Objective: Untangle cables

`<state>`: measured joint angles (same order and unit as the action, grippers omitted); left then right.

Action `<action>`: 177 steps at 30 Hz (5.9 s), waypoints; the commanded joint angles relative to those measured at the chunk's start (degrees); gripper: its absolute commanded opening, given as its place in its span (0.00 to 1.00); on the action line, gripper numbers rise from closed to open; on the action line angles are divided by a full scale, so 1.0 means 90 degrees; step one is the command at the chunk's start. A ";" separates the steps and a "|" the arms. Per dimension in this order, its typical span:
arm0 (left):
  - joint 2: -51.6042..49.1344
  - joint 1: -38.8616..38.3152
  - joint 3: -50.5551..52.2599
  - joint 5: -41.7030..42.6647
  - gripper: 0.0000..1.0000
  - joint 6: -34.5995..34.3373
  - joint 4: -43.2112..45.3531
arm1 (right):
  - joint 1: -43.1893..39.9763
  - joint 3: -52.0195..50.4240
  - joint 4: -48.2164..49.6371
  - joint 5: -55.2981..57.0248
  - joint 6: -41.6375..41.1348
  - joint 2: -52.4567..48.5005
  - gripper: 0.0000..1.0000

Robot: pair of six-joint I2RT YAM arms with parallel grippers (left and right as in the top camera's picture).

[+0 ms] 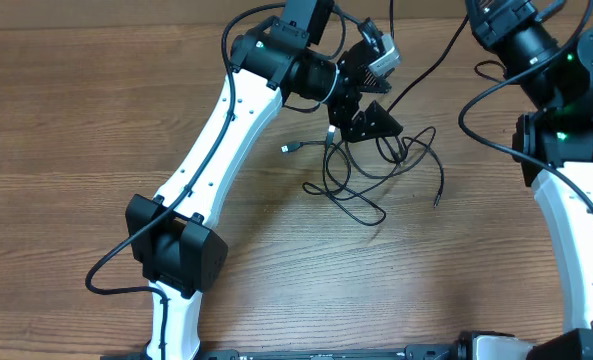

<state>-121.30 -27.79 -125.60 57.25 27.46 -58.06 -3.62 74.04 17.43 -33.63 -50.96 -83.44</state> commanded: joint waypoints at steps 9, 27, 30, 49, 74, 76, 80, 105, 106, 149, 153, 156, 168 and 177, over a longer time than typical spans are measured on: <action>-0.0034 -0.0131 0.0032 0.0146 1.00 -0.0731 0.1093 | 0.0002 0.0160 -0.0146 -0.0566 0.0046 -0.0168 0.04; -0.0034 -0.0350 0.0032 -0.0291 0.46 -0.0814 0.1200 | 0.0015 0.0160 -0.0146 -0.0848 0.0044 -0.0168 0.04; -0.0034 -0.0340 0.0032 -0.0318 0.04 -0.0816 0.1202 | 0.0015 0.0160 -0.0146 -0.0845 0.0044 -0.0168 0.04; 0.0578 0.0396 -0.0267 0.2824 0.04 -0.2181 0.2433 | 0.0012 0.0155 -0.0925 -0.0826 0.0733 -0.0168 0.88; 0.1838 0.1938 -0.0267 0.1914 0.04 -0.7133 0.7536 | 0.0022 0.0143 -0.3427 -0.0777 0.2720 -0.0175 1.00; 0.1836 0.1950 -0.0267 0.1722 0.04 -0.7257 0.7638 | 0.0019 0.0143 -0.3439 -0.0777 0.2720 -0.0175 1.00; 0.1836 0.2050 -0.0267 0.1156 0.04 -0.7366 0.7674 | 0.0019 0.0143 -0.3432 -0.0780 0.2720 -0.0175 1.00; 0.1836 0.3317 -0.0265 -0.3072 0.04 -0.7427 0.2698 | 0.0019 0.0143 -0.3475 -0.0794 0.2720 -0.0175 1.00; 0.1836 0.3317 -0.0265 -0.3293 0.04 -0.7431 0.2446 | 0.0019 0.0143 -0.3475 -0.0792 0.2720 -0.0175 1.00; 0.1904 0.2327 -0.0265 -0.0138 0.04 -0.6878 0.3174 | 0.0061 0.0143 -0.0845 -0.3638 0.3864 -0.0172 1.00; 0.1904 0.1875 -0.0265 -0.0801 0.04 -0.6700 0.3155 | 0.0231 0.0143 -0.0816 -0.3640 0.3861 -0.0175 1.00; 0.1899 0.1525 -0.0265 -0.1299 0.04 -0.6572 0.3140 | 0.0372 0.0146 -0.0651 -0.3638 0.3859 -0.0172 1.00; 0.1821 0.0702 -0.0265 -0.2120 0.05 -0.6283 0.2854 | 0.0653 0.0146 0.0415 -0.3609 0.3747 -0.0172 1.00; 0.1690 0.0272 -0.0262 -0.2271 0.04 -0.6254 0.2812 | 0.0658 0.0146 0.0612 -0.3606 0.3441 -0.0172 1.00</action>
<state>-105.43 -22.98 -127.44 38.30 -30.87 -32.88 2.02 74.15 22.55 -66.04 -17.98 -85.19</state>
